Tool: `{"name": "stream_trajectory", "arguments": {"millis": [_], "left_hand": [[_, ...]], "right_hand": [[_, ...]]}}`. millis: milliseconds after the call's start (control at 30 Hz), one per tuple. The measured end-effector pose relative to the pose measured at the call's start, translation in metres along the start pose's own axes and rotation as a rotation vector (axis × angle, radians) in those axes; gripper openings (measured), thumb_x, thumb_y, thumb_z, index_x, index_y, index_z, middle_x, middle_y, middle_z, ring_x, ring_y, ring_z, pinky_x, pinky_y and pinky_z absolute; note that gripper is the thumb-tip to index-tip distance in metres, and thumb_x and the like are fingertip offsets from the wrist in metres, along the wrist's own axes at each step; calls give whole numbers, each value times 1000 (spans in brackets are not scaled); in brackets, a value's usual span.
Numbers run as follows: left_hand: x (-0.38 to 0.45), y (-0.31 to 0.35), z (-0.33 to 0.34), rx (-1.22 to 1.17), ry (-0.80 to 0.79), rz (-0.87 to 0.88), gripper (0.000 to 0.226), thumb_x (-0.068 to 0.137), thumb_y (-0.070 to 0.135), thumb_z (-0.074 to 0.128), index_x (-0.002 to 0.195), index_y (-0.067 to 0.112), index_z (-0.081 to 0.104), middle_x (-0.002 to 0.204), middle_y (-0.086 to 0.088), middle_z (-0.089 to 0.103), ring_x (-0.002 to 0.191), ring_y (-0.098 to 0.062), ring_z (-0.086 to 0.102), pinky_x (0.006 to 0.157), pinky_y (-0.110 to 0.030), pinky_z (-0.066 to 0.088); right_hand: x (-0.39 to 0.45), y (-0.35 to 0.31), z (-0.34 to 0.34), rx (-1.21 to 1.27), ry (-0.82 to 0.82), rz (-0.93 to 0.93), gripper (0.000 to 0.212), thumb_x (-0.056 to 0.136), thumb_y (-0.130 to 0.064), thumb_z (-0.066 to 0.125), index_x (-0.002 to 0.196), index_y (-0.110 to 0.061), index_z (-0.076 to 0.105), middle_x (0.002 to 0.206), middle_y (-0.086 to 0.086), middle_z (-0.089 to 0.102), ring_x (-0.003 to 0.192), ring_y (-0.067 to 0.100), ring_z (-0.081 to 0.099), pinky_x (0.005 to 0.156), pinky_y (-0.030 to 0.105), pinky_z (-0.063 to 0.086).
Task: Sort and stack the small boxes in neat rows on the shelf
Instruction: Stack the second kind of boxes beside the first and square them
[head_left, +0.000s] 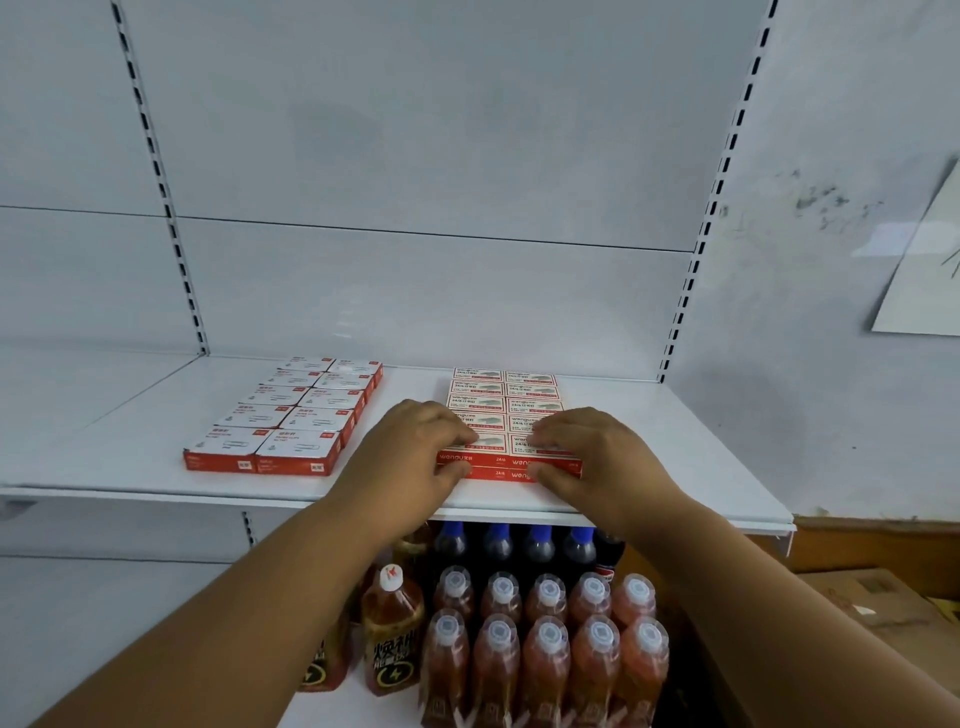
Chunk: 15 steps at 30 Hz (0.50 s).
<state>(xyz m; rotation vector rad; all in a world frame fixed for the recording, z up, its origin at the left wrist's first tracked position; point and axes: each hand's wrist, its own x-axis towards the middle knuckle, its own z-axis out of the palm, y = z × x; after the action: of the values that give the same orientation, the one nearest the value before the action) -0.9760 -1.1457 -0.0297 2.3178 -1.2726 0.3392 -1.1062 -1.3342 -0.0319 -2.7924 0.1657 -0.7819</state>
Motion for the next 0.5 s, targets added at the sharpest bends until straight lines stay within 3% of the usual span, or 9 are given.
{"name": "stream_trajectory", "arguments": {"millis": [100, 233, 333, 400, 433, 467, 500], "left_hand": [[0, -1, 0, -22, -1, -9, 37, 91, 38, 65, 128, 32, 63, 132, 14, 56, 121, -7, 43, 94, -19, 27], [-1, -1, -1, -22, -35, 10, 39, 91, 39, 64, 129, 32, 61, 133, 14, 55, 122, -7, 42, 96, -18, 27], [2, 2, -7, -107, -40, -72, 45, 92, 41, 63, 134, 31, 53, 139, 12, 48, 125, -8, 42, 95, -17, 26], [8, 13, -17, -405, -42, -292, 40, 97, 39, 57, 134, 28, 51, 139, 8, 49, 115, -7, 50, 87, -11, 34], [13, 19, -21, -648, -47, -436, 31, 100, 38, 52, 128, 26, 54, 132, 5, 56, 99, -5, 55, 74, -8, 41], [22, 24, -24, -884, -50, -585, 21, 102, 36, 47, 115, 23, 59, 95, 8, 52, 81, -4, 56, 61, -12, 44], [28, 28, -28, -1081, -64, -693, 21, 103, 36, 44, 98, 20, 58, 114, 17, 42, 67, -4, 54, 56, -20, 44]], "right_hand": [[1, -2, -1, -10, -17, 13, 33, 85, -33, 73, 115, -22, 71, 120, -7, 66, 113, 12, 56, 97, 18, 36], [3, -8, -3, -43, -61, 47, 32, 87, -37, 69, 116, -21, 69, 120, -8, 66, 111, 11, 57, 98, 24, 42], [7, -17, -9, 78, 10, 175, 28, 96, -38, 55, 117, -22, 66, 117, -12, 62, 110, 8, 56, 90, 19, 39], [18, -15, -12, 337, 52, 396, 29, 102, -40, 42, 116, -25, 63, 111, -17, 61, 105, 3, 58, 84, 13, 40], [26, -12, -13, 530, 55, 542, 35, 102, -45, 39, 118, -23, 61, 118, -17, 61, 111, 3, 57, 90, 13, 39], [34, -6, -12, 738, 47, 675, 49, 99, -54, 37, 130, -21, 56, 133, -14, 56, 124, 7, 51, 103, 20, 35], [42, 3, -10, 913, 39, 778, 65, 94, -64, 36, 142, -22, 47, 148, -10, 45, 137, 13, 40, 113, 31, 27]]}}
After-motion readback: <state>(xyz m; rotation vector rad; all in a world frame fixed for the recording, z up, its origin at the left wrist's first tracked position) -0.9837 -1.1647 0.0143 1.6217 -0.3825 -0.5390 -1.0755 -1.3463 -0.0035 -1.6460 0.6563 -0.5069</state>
